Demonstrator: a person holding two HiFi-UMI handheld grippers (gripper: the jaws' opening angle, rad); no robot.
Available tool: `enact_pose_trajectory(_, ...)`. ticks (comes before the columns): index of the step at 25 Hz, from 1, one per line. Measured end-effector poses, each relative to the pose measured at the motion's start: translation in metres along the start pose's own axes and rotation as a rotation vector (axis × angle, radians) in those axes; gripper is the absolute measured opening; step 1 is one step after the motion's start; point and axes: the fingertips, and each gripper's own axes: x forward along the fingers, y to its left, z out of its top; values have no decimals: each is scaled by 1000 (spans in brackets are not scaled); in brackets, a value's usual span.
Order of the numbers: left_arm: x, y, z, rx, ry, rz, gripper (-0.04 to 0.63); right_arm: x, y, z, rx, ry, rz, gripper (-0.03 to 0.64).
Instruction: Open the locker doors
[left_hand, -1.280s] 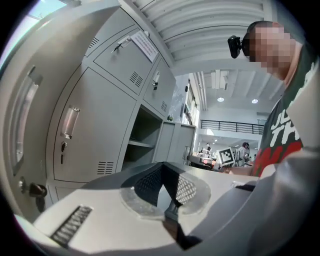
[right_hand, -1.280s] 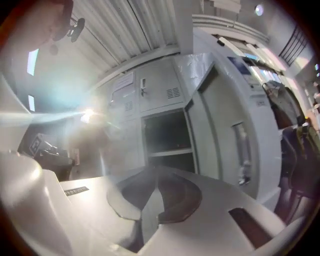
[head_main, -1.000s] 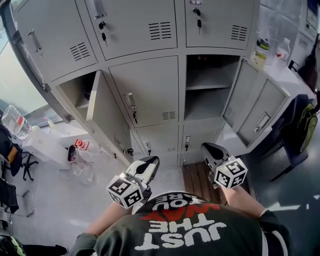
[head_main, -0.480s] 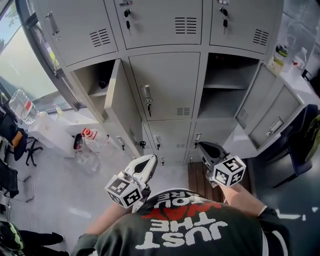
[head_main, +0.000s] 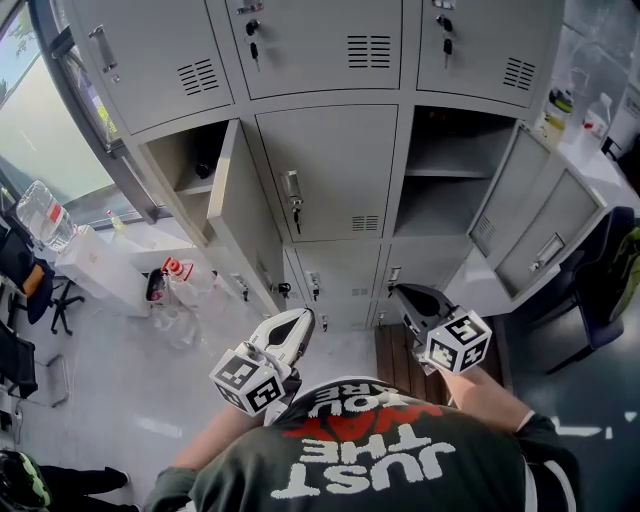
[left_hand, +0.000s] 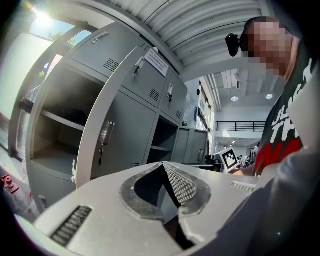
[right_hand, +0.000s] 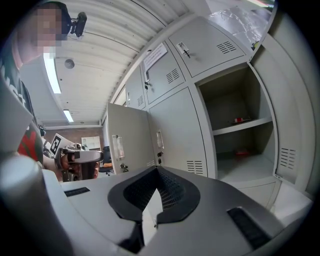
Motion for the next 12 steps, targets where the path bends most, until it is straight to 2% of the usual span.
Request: enact_pose_trajectory(12, 3, -5, -2, 7, 5, -14, -3, -6, 1, -3, -2, 8, 7, 34)
